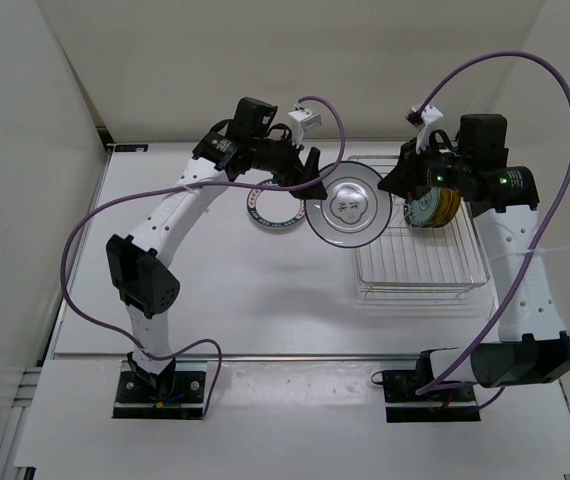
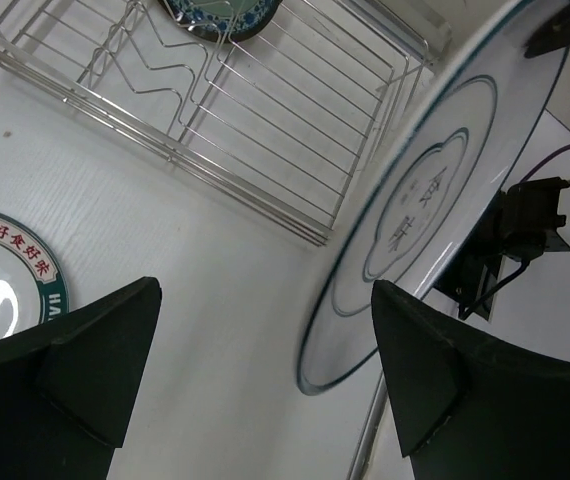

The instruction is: Unload the plates from the dish rack

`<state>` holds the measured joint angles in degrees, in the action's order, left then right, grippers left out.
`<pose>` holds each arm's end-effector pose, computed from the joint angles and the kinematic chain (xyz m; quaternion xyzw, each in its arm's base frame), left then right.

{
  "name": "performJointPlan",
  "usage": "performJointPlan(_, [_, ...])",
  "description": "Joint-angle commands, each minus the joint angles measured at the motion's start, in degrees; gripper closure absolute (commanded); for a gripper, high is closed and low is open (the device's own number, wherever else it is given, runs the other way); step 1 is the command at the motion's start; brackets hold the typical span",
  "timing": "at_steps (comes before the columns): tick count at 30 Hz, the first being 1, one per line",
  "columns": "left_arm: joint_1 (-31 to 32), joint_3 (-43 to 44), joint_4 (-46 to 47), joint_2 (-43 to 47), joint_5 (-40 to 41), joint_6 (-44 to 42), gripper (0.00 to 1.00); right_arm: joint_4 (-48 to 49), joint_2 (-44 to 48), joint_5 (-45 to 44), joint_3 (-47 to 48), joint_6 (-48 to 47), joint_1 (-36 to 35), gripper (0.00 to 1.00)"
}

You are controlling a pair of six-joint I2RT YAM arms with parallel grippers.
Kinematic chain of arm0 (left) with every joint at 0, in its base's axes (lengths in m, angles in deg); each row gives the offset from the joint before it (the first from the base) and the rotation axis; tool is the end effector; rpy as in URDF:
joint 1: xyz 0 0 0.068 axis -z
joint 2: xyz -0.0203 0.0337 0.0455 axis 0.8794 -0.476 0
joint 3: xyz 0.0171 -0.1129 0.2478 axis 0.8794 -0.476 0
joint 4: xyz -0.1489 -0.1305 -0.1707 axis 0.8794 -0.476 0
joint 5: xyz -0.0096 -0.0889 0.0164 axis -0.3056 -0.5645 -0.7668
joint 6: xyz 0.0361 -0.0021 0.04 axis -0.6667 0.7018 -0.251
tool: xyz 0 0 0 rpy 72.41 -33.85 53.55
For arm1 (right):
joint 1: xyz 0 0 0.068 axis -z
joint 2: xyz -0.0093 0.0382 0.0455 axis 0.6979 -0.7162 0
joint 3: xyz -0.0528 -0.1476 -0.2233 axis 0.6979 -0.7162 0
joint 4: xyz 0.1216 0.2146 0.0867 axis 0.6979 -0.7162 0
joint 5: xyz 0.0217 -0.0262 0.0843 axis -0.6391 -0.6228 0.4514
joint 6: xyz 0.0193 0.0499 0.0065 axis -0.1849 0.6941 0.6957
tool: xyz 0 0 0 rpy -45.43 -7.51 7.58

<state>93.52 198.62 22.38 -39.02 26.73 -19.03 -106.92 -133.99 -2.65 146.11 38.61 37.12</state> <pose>0.3429 -0.2409 0.3965 0.3892 0.7637 -0.4058 0.3172 0.2534 0.0528 0.4505 -0.2788 0.7963 0.2556 0.4720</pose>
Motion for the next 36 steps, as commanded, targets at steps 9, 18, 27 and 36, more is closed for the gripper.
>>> performJointPlan(9, [0.7,2.2,-0.3,1.3,-2.4,0.8,0.55,1.5,-0.8,5.1,0.8,-0.2,0.6,1.0])
performJointPlan(18, [0.7,1.1,0.3,1.3,1.0,3.5,0.89,1.5,-0.8,3.4,-0.5,-0.2,0.6,0.84])
performJointPlan(27, [-13.6,-10.2,6.5,4.3,5.4,9.9,0.89,12.0,1.2,-23.3,-12.0,4.4,4.4,0.11])
performJointPlan(36, [-26.8,-2.4,7.4,-12.3,-5.7,12.1,0.89,12.5,4.5,-25.4,-17.5,3.8,4.4,0.09])
